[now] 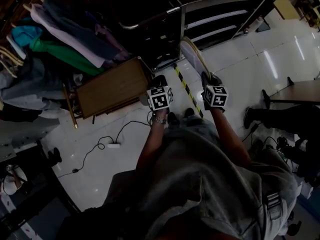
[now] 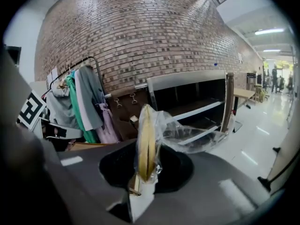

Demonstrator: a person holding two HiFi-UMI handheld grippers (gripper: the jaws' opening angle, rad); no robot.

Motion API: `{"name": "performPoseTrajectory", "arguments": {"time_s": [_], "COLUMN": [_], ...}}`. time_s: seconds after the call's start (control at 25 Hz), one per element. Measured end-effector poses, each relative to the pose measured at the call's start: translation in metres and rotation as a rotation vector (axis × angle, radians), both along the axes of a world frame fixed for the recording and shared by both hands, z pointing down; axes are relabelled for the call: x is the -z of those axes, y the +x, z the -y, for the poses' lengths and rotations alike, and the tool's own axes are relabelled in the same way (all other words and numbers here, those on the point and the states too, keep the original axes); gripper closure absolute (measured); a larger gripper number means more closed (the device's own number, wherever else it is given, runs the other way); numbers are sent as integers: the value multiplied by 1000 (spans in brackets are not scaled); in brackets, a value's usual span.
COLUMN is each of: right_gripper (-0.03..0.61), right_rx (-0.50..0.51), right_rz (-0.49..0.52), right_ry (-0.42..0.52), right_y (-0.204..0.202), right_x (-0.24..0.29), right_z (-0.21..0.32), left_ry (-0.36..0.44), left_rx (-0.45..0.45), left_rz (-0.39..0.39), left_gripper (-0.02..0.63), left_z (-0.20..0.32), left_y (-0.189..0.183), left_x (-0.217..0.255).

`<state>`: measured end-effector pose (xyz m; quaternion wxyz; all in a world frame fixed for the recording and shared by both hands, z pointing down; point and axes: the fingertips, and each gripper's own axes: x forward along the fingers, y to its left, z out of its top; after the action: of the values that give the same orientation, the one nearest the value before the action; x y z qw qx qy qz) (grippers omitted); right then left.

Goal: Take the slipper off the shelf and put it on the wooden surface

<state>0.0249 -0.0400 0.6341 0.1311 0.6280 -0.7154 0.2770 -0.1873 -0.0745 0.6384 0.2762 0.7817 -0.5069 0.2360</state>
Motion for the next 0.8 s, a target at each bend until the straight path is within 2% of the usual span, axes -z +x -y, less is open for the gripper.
{"name": "performPoseTrajectory", "arguments": {"time_s": [0.32, 0.52, 0.8], "right_gripper": [515, 515, 515], "right_rx": [120, 239, 338], "right_rz": [63, 126, 160], "right_ry": [-19, -57, -92], "right_y": [-73, -137, -254], "right_x": [-16, -37, -53], "right_z": [-22, -31, -24], "left_ry": [14, -24, -23], "left_rx": [76, 158, 368], "left_rz": [7, 38, 68], "left_gripper": [609, 609, 609], "left_z": [-51, -99, -147], "left_y": [-51, -98, -233], "left_x": [13, 6, 16]}}
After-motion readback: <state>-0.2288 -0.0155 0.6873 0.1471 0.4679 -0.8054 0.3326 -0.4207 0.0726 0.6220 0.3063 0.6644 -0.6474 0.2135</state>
